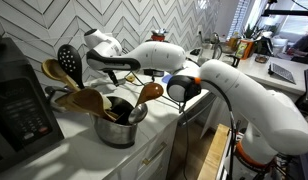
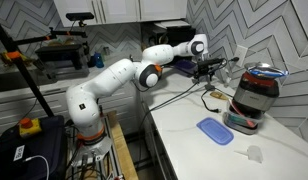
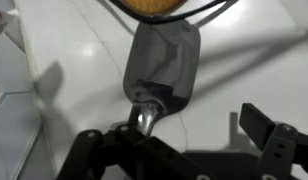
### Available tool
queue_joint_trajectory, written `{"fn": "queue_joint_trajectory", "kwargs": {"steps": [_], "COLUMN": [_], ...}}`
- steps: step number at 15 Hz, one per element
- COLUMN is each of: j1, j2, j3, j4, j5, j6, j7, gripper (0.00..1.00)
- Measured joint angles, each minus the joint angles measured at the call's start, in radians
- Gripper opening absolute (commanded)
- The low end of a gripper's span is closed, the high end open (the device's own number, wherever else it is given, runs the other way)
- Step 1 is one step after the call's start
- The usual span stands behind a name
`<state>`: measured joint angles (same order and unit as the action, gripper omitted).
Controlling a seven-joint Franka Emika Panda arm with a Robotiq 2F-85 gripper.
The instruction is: Pick up the silver spatula from the kitchen counter and put it in the utensil holder
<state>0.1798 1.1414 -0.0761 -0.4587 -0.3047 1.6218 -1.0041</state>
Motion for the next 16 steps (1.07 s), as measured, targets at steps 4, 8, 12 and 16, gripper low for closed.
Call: {"fn": "queue_joint_trajectory", "kwargs": {"steps": [4,8,12,16], "j1": [0.065,0.087,0.076,0.063], "j2": [0.003,0.014,0.021,0.024], "j3": [-0.076,-0.1,-0.102,-0.092], "j4": [0.001,0.001,0.001,0.001], "j5": [-0.103,-0.147,-0.147,-0.134], "j6": [-0.096,-0.081,-0.068,-0.021], "j7": [-0.01,-0.084,-0.18,-0.22], "gripper": [1.0,1.0,1.0,1.0]}}
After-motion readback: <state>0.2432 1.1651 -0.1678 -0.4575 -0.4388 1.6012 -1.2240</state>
